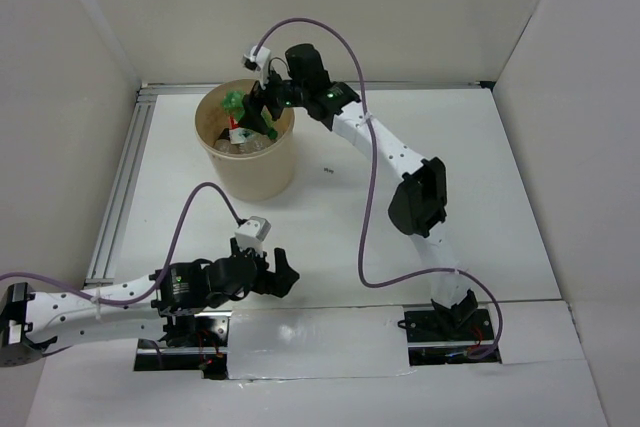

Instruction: Put the plastic bottles in the bin

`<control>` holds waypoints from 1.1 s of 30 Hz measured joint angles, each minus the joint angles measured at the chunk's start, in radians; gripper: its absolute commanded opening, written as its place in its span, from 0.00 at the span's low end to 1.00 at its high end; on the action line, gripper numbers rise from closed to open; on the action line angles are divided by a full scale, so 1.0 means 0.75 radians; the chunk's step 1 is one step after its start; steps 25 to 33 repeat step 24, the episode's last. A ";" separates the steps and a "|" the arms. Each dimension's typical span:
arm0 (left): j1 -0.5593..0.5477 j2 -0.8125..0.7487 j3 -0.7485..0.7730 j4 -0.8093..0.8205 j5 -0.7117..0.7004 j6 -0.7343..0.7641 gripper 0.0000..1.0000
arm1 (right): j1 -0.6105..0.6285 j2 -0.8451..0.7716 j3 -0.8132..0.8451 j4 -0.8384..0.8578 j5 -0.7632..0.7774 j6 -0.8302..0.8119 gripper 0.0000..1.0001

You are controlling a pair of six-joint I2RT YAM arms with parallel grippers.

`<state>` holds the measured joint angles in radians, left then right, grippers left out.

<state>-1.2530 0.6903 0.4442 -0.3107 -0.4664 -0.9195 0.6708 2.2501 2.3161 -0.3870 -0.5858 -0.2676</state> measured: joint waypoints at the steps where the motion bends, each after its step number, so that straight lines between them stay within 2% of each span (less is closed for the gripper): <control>1: 0.000 -0.001 0.000 -0.003 -0.002 -0.001 1.00 | 0.000 0.006 0.023 -0.022 0.002 0.001 1.00; 6: 0.000 0.018 0.018 -0.020 -0.002 0.015 1.00 | -0.010 -0.075 0.071 -0.063 0.032 0.014 1.00; 10: 0.000 0.065 0.106 -0.040 -0.005 0.080 1.00 | -0.043 -0.248 0.025 -0.122 0.223 0.055 1.00; 13: 0.000 0.077 0.192 -0.027 -0.024 0.138 1.00 | -0.146 -0.491 -0.196 -0.164 0.410 0.089 1.00; 19: 0.000 0.043 0.238 -0.027 -0.093 0.182 1.00 | -0.437 -0.977 -0.941 -0.188 0.783 0.164 1.00; 24: 0.029 -0.007 0.258 -0.135 -0.144 0.174 1.00 | -0.546 -1.304 -1.544 -0.161 0.847 0.236 1.00; 33: 0.029 -0.007 0.258 -0.135 -0.144 0.174 1.00 | -0.546 -1.304 -1.544 -0.161 0.847 0.236 1.00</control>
